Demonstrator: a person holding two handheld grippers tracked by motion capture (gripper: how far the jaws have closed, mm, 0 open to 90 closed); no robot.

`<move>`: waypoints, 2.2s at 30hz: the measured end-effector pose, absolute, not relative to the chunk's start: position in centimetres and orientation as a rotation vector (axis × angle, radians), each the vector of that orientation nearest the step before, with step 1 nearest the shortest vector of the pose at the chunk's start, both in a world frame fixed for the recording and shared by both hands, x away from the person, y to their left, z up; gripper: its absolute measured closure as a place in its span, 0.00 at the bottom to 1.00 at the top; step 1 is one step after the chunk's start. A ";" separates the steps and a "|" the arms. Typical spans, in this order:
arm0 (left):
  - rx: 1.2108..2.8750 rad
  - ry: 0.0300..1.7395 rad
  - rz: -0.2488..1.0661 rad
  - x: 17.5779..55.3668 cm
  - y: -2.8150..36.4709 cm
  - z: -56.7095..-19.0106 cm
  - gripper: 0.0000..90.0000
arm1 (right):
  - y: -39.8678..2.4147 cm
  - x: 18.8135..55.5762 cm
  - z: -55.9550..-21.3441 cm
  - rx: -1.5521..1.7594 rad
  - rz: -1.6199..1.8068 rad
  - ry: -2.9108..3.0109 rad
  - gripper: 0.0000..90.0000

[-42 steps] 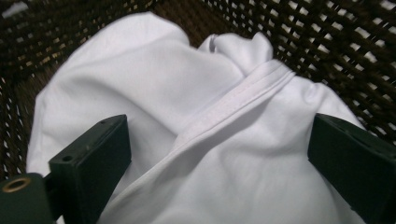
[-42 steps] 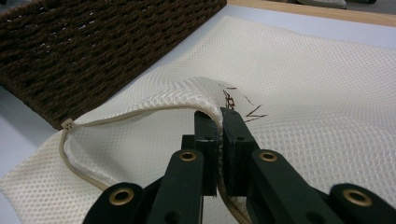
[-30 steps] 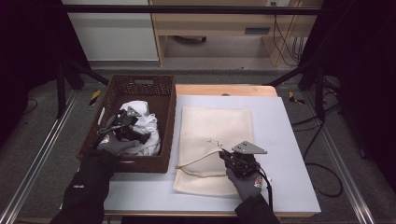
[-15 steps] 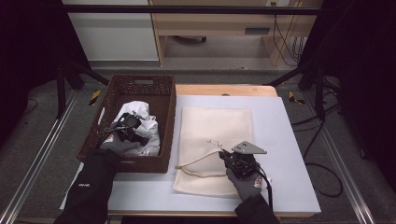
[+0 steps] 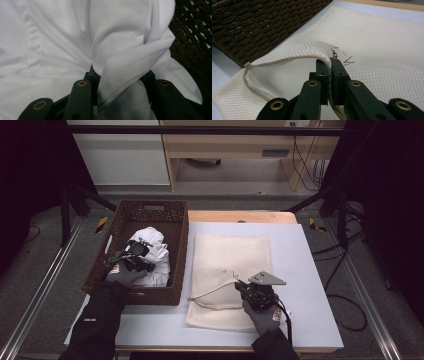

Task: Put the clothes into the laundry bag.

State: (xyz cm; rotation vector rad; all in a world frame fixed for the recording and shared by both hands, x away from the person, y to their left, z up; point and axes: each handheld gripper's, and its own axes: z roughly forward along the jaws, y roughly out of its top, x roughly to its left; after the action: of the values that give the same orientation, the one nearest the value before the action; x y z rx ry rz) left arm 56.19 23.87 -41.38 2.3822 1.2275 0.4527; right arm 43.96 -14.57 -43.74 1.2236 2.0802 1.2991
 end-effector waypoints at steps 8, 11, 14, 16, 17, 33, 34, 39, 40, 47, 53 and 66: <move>2.215 1.193 0.537 55.3 24.7 -40.3 0.75 | -14.6 44.0 -43.7 1.226 1.300 2.077 0.96; 2.152 1.180 0.564 55.0 25.1 -39.8 0.76 | -14.6 44.0 -43.8 1.227 1.300 2.077 0.96; 2.075 1.183 0.579 54.7 25.4 -39.4 0.76 | -14.6 44.0 -43.8 1.228 1.297 2.077 0.96; 2.044 1.164 0.594 54.5 25.6 -39.1 0.76 | -14.6 44.0 -43.8 1.229 1.298 2.076 0.96; 2.032 1.152 0.603 54.4 25.6 -39.0 0.77 | -14.7 44.0 -43.8 1.229 1.297 2.075 0.96; 1.882 1.136 0.660 53.6 26.5 -37.3 0.77 | -14.7 44.0 -43.8 1.235 1.300 2.069 0.96; 1.873 1.137 0.664 53.5 26.5 -37.1 0.77 | -14.7 44.0 -43.8 1.235 1.299 2.068 0.96; 1.824 1.115 0.680 52.8 26.2 -36.3 0.77 | -14.8 44.0 -43.8 1.232 1.300 2.069 0.96; 1.821 1.107 0.683 52.7 26.1 -36.0 0.77 | -14.8 44.0 -43.8 1.233 1.301 2.068 0.96; 1.767 1.060 0.723 51.6 25.4 -34.1 0.77 | -14.9 44.0 -43.7 1.236 1.303 2.065 0.96; 1.712 1.014 0.752 50.3 25.2 -32.2 0.77 | -14.9 44.0 -43.7 1.238 1.308 2.063 0.96; 1.645 0.887 0.766 46.9 24.7 -27.6 0.77 | -14.9 44.1 -43.7 1.241 1.314 2.054 0.97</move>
State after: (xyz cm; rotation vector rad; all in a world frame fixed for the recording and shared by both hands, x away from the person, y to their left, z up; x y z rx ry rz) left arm 46.92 24.70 -27.63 1.6448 0.8867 0.7664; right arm 44.05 -14.93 -43.71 1.2407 2.0535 1.3139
